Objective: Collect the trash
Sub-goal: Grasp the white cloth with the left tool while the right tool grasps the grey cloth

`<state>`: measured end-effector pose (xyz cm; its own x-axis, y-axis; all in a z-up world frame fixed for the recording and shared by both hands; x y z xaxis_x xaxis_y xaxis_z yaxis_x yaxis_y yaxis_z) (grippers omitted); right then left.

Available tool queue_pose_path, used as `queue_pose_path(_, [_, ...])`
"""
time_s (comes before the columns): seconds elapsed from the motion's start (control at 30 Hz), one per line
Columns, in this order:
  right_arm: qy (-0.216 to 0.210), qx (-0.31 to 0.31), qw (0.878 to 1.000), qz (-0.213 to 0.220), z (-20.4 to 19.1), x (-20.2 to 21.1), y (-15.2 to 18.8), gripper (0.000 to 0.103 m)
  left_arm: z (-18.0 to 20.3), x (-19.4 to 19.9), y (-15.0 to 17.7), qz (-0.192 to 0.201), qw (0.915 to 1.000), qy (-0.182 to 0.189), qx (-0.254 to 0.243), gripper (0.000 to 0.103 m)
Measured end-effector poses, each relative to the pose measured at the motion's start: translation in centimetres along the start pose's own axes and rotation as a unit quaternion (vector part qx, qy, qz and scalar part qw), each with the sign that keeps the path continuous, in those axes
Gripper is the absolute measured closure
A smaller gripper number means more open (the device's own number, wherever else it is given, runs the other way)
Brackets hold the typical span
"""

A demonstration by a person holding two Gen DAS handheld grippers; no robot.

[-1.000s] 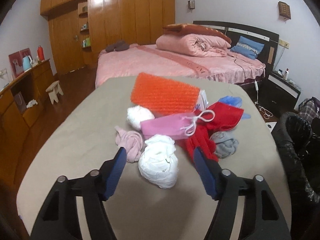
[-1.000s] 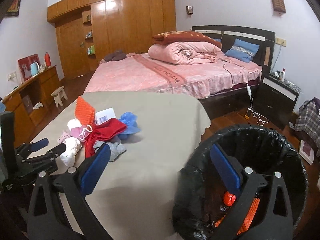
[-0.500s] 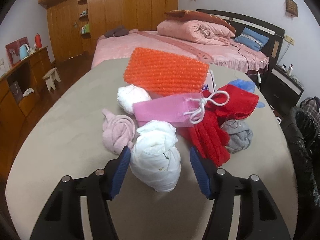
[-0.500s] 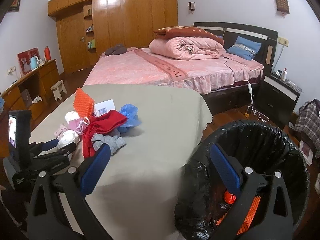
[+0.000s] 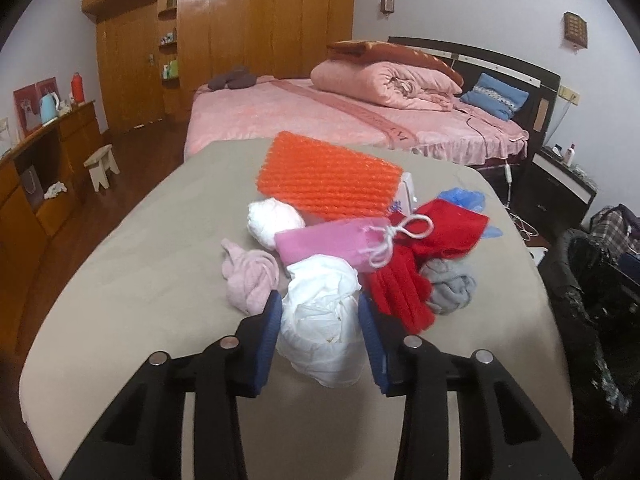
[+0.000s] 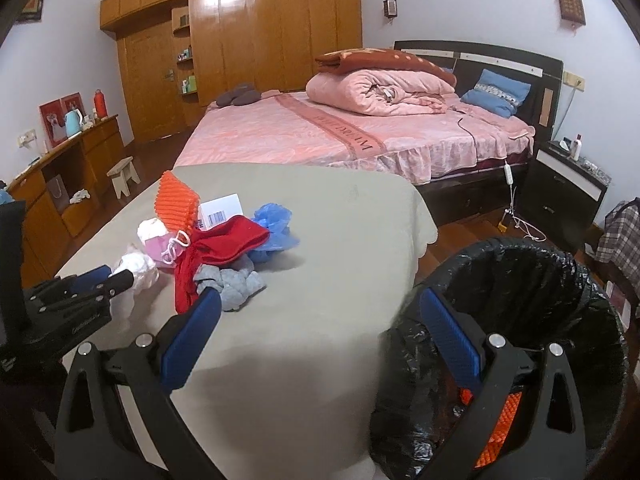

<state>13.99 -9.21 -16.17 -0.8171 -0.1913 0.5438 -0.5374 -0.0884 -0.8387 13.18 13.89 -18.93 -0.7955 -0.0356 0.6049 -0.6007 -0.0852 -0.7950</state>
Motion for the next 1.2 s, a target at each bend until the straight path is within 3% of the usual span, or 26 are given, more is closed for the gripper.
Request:
queue_pose_path(0.3, [-0.005, -0.001, 1.000, -0.013, -0.4, -0.9, 0.5, 0.006, 0.2, -2.7, 1.0, -0.032, 0.9995, -0.003, -0.006, 0.053])
queue_pose_path(0.4, [-0.006, -0.006, 1.000, -0.018, -0.4, -1.3, 0.6, 0.006, 0.2, -3.2, 1.0, -0.034, 0.9994, 0.001, -0.003, 0.065])
queue_pose_path(0.47, [-0.008, -0.010, 1.000, -0.021, -0.5, -1.7, 0.6, 0.006, 0.2, -2.8, 0.9, -0.029, 0.9996, 0.003, -0.004, 0.078])
queue_pose_path(0.57, [-0.016, -0.013, 0.999, -0.027, -1.1, -2.8, 0.6, 0.006, 0.1, -2.1, 0.6, -0.020, 0.9998, 0.008, 0.001, 0.079])
queue_pose_path(0.73, [-0.034, -0.004, 0.998, -0.044, -2.9, -5.2, 0.7, 0.017, -0.8, -1.1, 0.2, -0.011, 0.9999, 0.007, 0.005, 0.080])
queue_pose_path(1.0, [-0.061, 0.011, 0.995, -0.079, -5.9, -9.5, 1.1, 0.018, -2.3, -1.0, 0.6, -0.015, 0.9999, -0.005, 0.006, 0.080])
queue_pose_path(1.07, [-0.068, 0.012, 0.994, -0.087, -6.2, -10.2, 1.3, 0.025, -2.5, -0.8, 0.4, -0.012, 0.9999, -0.006, 0.004, 0.080])
queue_pose_path(1.17, [-0.100, 0.005, 0.990, -0.103, -6.8, -10.9, 1.6, 0.045, -2.6, -0.7, 0.5, -0.012, 0.9999, -0.006, 0.004, 0.080])
queue_pose_path(1.2, [-0.113, 0.004, 0.988, -0.106, -6.9, -10.8, 1.6, 0.058, -2.5, -0.7, 0.4, -0.012, 0.9999, -0.006, 0.005, 0.080])
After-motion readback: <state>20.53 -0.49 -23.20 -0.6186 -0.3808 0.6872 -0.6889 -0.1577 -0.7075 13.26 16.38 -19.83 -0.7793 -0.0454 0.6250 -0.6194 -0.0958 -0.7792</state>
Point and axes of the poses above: each gripper's, at about its wrist camera, not at the fingertips, and x roughly against the way its jaws point, z to its right, y to its underside, the point moved 3 cm from there along -x, roughly the way its jaws point, and after that the axes turned 5 degrees about z, right-handed, at the moved point
